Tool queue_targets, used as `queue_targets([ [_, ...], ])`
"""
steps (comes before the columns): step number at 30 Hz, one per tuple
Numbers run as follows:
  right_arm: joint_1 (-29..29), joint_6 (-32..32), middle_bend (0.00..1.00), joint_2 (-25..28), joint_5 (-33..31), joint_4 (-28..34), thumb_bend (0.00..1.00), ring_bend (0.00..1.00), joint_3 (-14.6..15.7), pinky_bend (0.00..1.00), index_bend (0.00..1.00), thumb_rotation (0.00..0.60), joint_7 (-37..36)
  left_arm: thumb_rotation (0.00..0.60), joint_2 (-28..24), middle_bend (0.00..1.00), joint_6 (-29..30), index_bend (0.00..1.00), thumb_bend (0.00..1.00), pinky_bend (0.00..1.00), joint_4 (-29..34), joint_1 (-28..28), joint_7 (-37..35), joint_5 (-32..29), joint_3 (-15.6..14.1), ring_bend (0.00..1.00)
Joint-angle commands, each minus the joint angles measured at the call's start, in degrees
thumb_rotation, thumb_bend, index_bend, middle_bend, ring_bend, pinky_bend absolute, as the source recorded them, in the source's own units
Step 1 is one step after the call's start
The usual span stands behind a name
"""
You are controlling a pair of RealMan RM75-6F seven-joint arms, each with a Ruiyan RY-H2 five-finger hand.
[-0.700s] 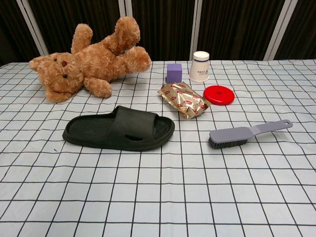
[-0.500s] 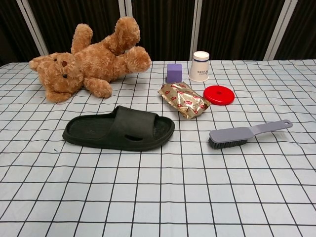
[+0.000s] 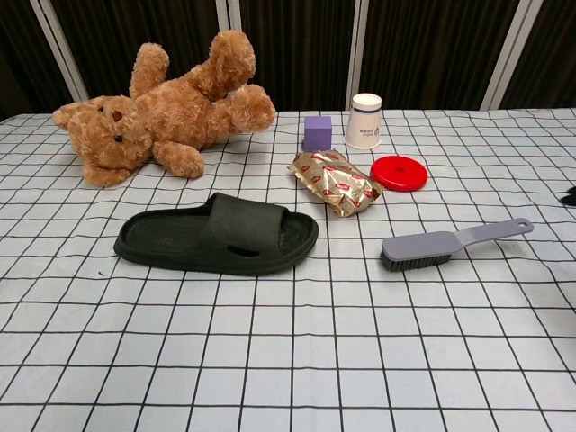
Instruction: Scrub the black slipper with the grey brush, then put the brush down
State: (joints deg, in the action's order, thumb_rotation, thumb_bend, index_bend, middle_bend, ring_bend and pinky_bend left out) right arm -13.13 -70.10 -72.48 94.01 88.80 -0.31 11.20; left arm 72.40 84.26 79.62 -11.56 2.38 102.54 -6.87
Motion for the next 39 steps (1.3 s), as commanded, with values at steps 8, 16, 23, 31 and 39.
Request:
queue_targets([
  [8,-12.6,16.2,0.08,-6.3,-7.2,0.6,0.41,0.04,-6.5,0.06,0.07,0.6,7.7,0.383,0.2,0.0,-2.1,0.0,0.08,0.07,-0.7,-0.6,-0.5,-2.4,0.9,0.0],
  [16,-18.2,22.2,0.14,-10.4,-11.0,-3.7,0.41,0.08,-8.2,0.09,0.14,0.6,9.6,0.386,0.5,0.0,-3.4,0.0,0.08,0.07,-1.1,-0.9,-0.8,-4.2,1.7,0.0],
  [23,-21.4,24.1,0.16,-13.0,-12.8,-5.6,0.41,0.11,-8.9,0.12,0.18,0.6,11.4,0.384,0.7,0.0,-4.8,0.0,0.08,0.07,-1.4,-1.4,-1.0,-5.7,2.3,0.0],
  [31,-23.5,24.3,0.23,-15.0,-14.9,-7.7,0.41,0.16,-9.4,0.2,0.28,0.6,12.5,0.385,0.5,0.0,-5.2,0.0,0.08,0.07,-1.5,-1.5,-1.4,-6.5,2.6,0.0],
  [39,-24.5,23.8,0.28,-16.0,-15.6,-9.6,0.41,0.2,-8.9,0.24,0.35,0.6,12.1,0.385,0.5,0.0,-5.4,0.0,0.08,0.07,-1.6,-1.6,-1.4,-6.8,2.6,0.0],
])
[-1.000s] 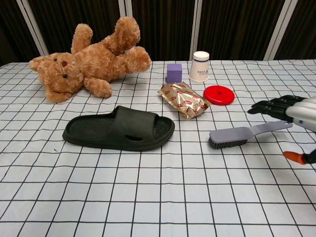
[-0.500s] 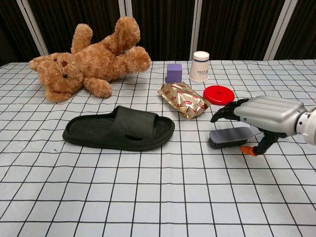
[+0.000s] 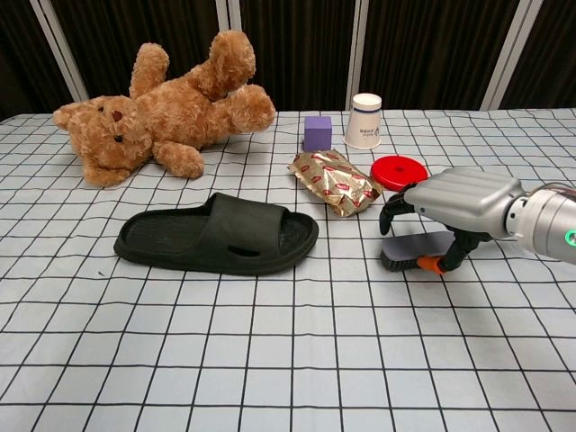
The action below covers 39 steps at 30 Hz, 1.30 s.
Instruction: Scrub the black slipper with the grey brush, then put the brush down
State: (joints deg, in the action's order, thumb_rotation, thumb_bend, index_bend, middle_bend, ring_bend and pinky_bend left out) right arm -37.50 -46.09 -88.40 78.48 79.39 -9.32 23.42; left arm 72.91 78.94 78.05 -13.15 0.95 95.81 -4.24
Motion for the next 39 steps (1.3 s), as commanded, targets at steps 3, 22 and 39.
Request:
queue_targets([
  [3,-0.2,-1.0,0.31,-0.2,0.0,-0.6,0.41,0.22,0.4,0.26,0.38,0.6,-0.7,0.386,0.1,0.0,-0.2,0.0,0.08,0.07,0.0,0.0,0.2,-0.1,0.0,0.0],
  [22,-0.2,-4.5,0.58,-2.4,2.7,-4.9,0.41,0.49,2.9,0.52,0.72,0.6,-8.4,0.385,0.2,0.0,-0.3,0.0,0.08,0.07,0.3,-0.1,0.8,0.0,-0.3,0.0],
  [39,-1.3,-9.7,0.61,0.6,8.4,-1.6,0.46,0.53,3.3,0.57,0.77,0.6,-11.3,0.397,1.7,0.0,-5.5,0.0,0.32,0.07,2.3,-5.5,1.0,5.4,-1.4,0.0],
])
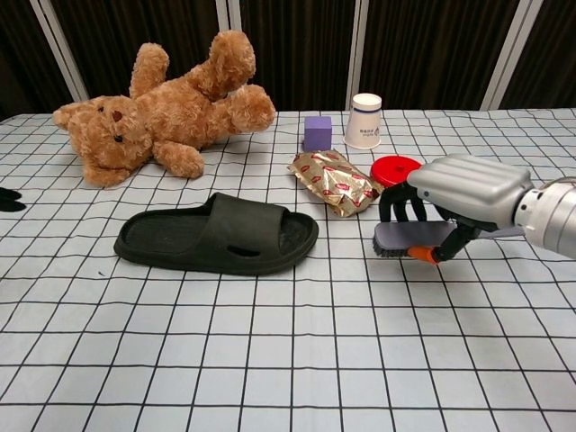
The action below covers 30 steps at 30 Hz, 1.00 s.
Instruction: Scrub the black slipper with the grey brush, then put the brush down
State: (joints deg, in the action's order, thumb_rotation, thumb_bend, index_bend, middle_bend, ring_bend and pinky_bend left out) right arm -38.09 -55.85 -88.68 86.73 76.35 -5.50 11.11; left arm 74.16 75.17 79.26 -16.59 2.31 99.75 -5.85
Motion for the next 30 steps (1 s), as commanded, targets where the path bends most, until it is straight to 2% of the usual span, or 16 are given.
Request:
queue_targets([
  [1,-1.1,0.4,0.61,1.2,-0.2,2.4,0.46,0.53,-1.0,0.57,0.77,0.6,1.6,0.398,0.7,0.0,-3.0,0.0,0.34,0.07,1.8,-3.5,-0.6,2.0,0.5,0.0],
  [6,-3.3,2.9,0.61,2.0,-2.5,5.3,0.46,0.53,-3.2,0.57,0.77,0.6,3.2,0.399,1.2,0.0,-10.0,0.0,0.37,0.07,4.6,-9.2,-1.8,1.8,2.3,0.02],
  [11,-5.7,4.5,0.61,2.7,-3.6,8.6,0.46,0.53,-4.9,0.57,0.77,0.6,7.6,0.399,2.6,0.0,-19.6,0.0,0.4,0.07,5.5,-15.5,-3.6,-2.2,5.4,0.02],
  [15,-7.3,6.0,0.61,2.5,-5.7,11.0,0.46,0.53,-6.2,0.57,0.77,0.6,10.1,0.398,3.7,0.0,-24.9,0.0,0.41,0.07,4.5,-18.0,-3.9,-5.0,5.8,0.02],
  [21,-10.6,8.8,0.62,-0.3,-9.6,12.6,0.46,0.53,-8.5,0.57,0.77,0.6,11.5,0.401,4.9,0.01,-27.5,0.0,0.43,0.07,2.1,-18.8,-4.7,-7.3,5.2,0.02],
  [30,-15.9,10.7,0.62,-7.9,-16.5,10.6,0.47,0.53,-12.7,0.57,0.77,0.6,10.8,0.401,5.8,0.01,-28.2,0.01,0.44,0.07,-0.2,-19.2,-5.9,-8.6,4.1,0.02],
])
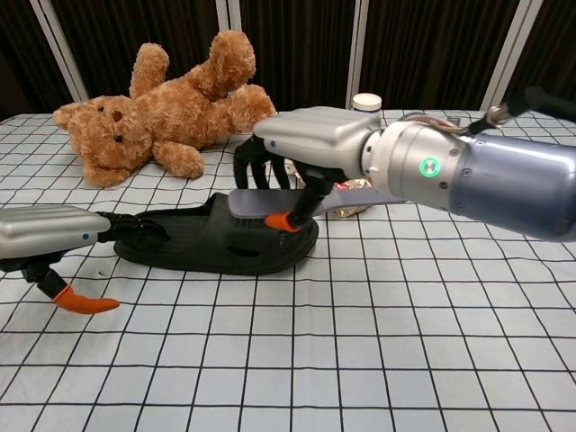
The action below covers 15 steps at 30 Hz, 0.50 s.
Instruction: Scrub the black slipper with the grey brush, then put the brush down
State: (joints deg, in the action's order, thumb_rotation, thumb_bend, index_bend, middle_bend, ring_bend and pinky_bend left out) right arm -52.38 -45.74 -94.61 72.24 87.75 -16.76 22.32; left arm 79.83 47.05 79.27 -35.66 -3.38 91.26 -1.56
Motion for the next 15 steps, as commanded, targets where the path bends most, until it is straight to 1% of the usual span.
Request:
queue_targets([
  [1,-2.1,0.7,0.62,-2.6,-2.6,-0.9,0.47,0.53,-1.8,0.57,0.77,0.6,-0.5,0.402,0.1,0.01,-0.1,0.01,0.44,0.07,-0.4,-0.2,-0.3,-0.1,-0.3,0.02],
  [8,-4.9,0.8,0.62,-7.1,-6.0,-3.4,0.47,0.53,-3.4,0.57,0.77,0.6,-1.9,0.404,0.3,0.02,-0.2,0.01,0.45,0.07,-0.7,-0.6,-1.0,-0.3,-1.1,0.03],
  [15,-6.8,0.1,0.62,-11.3,-6.0,-9.0,0.47,0.53,-4.2,0.57,0.77,0.6,-5.5,0.405,0.4,0.02,-1.0,0.01,0.45,0.07,-1.2,-1.0,-2.1,-1.0,-1.7,0.03],
])
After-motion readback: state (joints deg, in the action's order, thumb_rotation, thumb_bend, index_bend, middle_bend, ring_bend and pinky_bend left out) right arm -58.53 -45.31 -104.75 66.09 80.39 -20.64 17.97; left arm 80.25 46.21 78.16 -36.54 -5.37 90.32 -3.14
